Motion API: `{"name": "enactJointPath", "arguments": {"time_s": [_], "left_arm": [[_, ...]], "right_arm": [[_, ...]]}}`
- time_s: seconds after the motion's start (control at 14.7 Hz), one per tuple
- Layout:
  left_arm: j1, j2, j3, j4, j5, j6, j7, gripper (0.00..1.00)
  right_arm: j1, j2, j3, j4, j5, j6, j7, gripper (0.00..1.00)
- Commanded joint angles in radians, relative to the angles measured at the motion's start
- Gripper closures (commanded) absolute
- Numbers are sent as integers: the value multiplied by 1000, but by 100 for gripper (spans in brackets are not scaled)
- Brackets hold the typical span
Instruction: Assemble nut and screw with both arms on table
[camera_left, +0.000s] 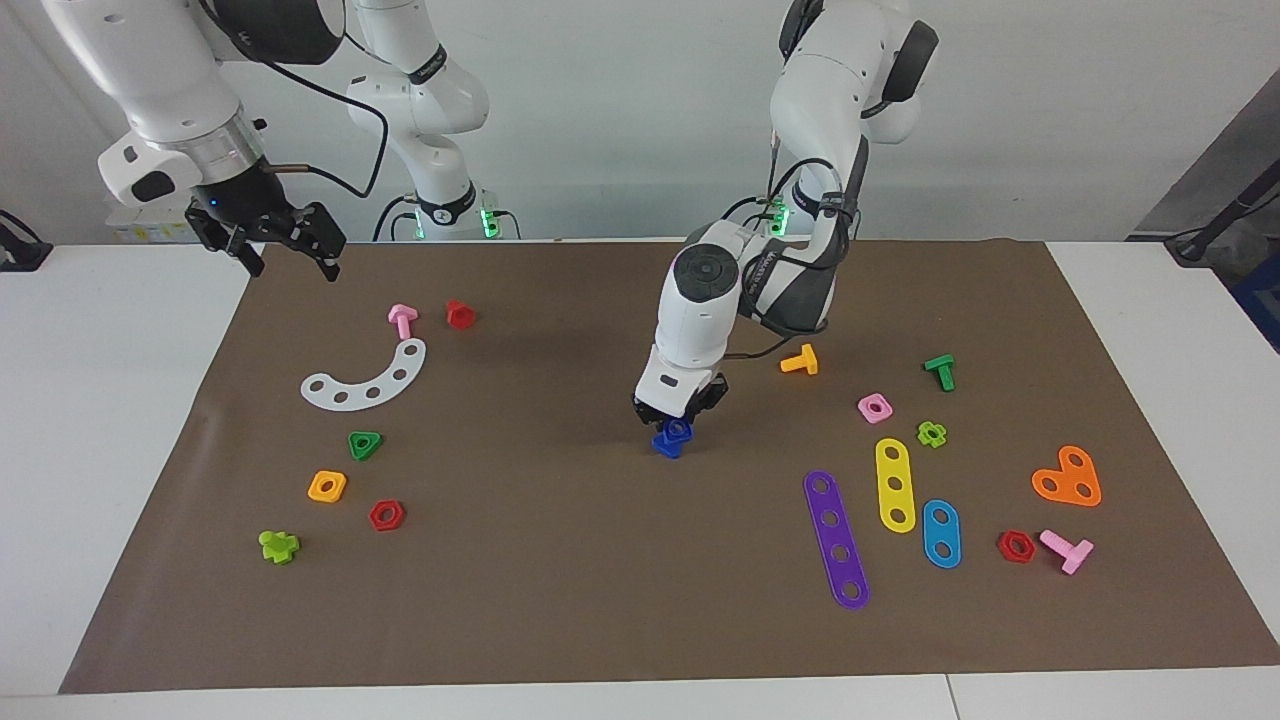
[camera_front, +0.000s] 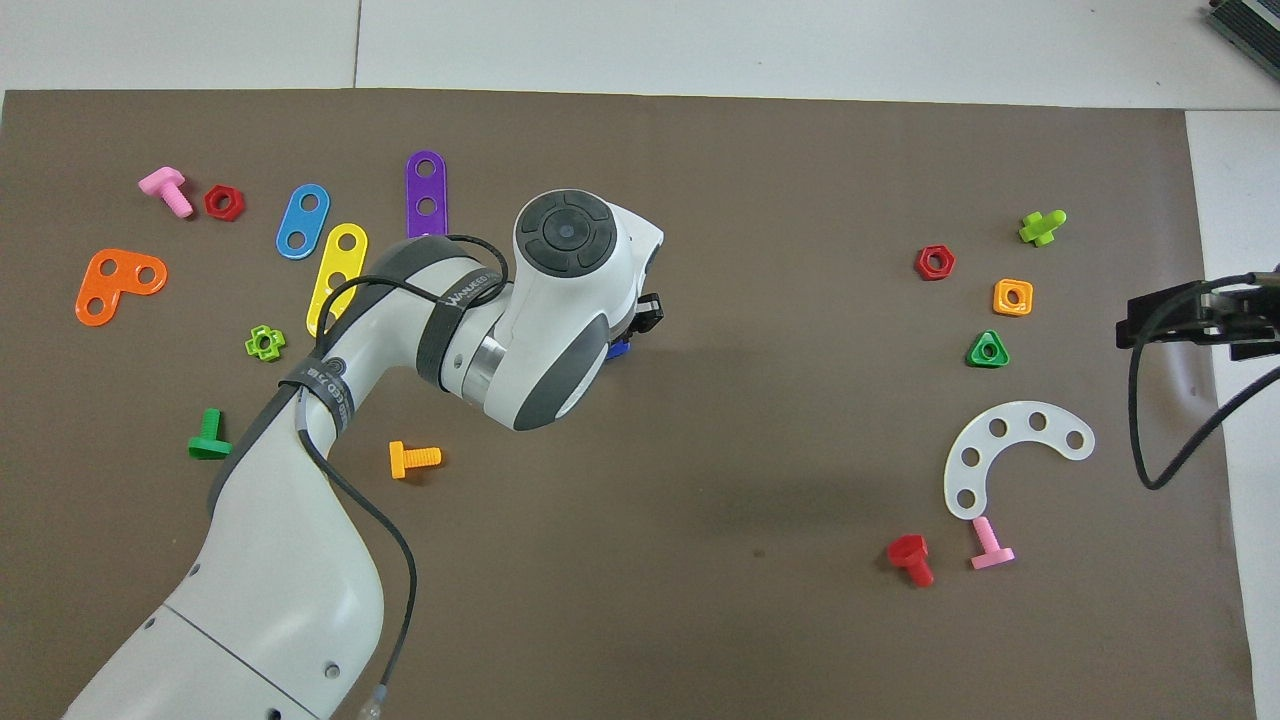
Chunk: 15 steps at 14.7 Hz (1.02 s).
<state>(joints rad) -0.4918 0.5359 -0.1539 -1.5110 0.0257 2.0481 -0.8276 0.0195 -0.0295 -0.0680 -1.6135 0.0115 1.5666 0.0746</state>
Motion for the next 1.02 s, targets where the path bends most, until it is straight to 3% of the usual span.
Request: {"name": "enactJointPath", "arguments": {"time_s": [0.0, 0.95], "left_arm": [[-17, 15, 8, 18, -12, 23, -27, 79], [-4, 12, 20, -11, 0, 40, -27, 80]], "right_arm": [[0, -15, -3, -12, 12, -11, -4, 0], [-1, -15, -3, -12, 12, -11, -4, 0]]}}
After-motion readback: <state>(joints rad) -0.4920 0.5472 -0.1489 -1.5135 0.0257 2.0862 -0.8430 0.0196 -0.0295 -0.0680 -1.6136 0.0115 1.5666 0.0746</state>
